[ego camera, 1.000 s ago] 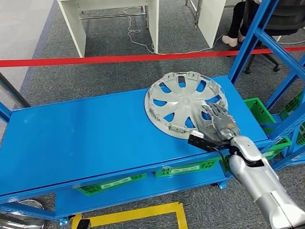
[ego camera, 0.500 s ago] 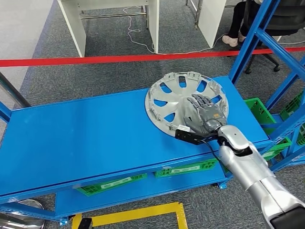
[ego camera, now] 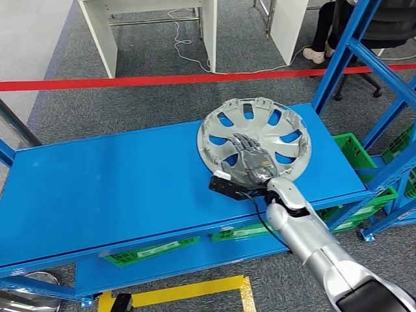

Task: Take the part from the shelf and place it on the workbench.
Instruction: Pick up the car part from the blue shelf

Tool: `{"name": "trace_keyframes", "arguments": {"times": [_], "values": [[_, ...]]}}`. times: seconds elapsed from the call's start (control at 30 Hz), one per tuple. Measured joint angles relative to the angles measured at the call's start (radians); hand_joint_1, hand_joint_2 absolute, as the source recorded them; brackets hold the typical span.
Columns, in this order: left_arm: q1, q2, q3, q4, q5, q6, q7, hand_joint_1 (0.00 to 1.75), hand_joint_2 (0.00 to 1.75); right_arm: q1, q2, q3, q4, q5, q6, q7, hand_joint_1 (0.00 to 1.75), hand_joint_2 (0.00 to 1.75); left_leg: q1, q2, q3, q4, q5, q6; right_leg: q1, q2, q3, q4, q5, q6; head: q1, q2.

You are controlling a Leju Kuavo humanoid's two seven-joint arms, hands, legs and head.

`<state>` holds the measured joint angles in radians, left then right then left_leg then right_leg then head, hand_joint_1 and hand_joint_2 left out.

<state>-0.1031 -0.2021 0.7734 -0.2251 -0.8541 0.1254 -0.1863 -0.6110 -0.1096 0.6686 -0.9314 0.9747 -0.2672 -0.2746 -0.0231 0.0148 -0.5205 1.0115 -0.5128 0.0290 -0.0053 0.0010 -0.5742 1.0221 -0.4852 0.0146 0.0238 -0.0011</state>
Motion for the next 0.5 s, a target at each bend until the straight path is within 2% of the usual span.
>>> {"name": "trace_keyframes", "arguments": {"times": [0.07, 0.33, 0.5], "values": [[-0.004, -0.005, 0.0, 0.0, -0.005, 0.0, 0.004, 0.0, 0.0, 0.001, 0.054, 0.003, 0.026, -0.011, -0.01, 0.009, 0.0, 0.0, 0.001, 0.0, 0.0, 0.0, 0.0, 0.0, 0.001, 0.0, 0.0, 0.0, 0.0, 0.0, 0.0, 0.0], [-0.004, -0.006, 0.0, 0.0, -0.007, 0.0, 0.004, 0.0, 0.0, 0.001, 0.079, 0.002, 0.051, -0.023, -0.014, 0.013, 0.0, 0.0, 0.0, 0.0, -0.001, 0.0, 0.0, 0.0, 0.0, 0.0, 0.0, 0.0, 0.0, 0.0, 0.0, 0.0], [-0.007, -0.008, -0.001, 0.0, -0.017, 0.0, 0.004, 0.0, 0.0, 0.002, 0.123, -0.002, 0.077, -0.051, -0.035, 0.05, 0.0, 0.0, 0.0, 0.0, -0.001, 0.0, 0.0, 0.0, 0.0, 0.0, 0.0, 0.0, 0.0, 0.0, 0.0, 0.0]]}}
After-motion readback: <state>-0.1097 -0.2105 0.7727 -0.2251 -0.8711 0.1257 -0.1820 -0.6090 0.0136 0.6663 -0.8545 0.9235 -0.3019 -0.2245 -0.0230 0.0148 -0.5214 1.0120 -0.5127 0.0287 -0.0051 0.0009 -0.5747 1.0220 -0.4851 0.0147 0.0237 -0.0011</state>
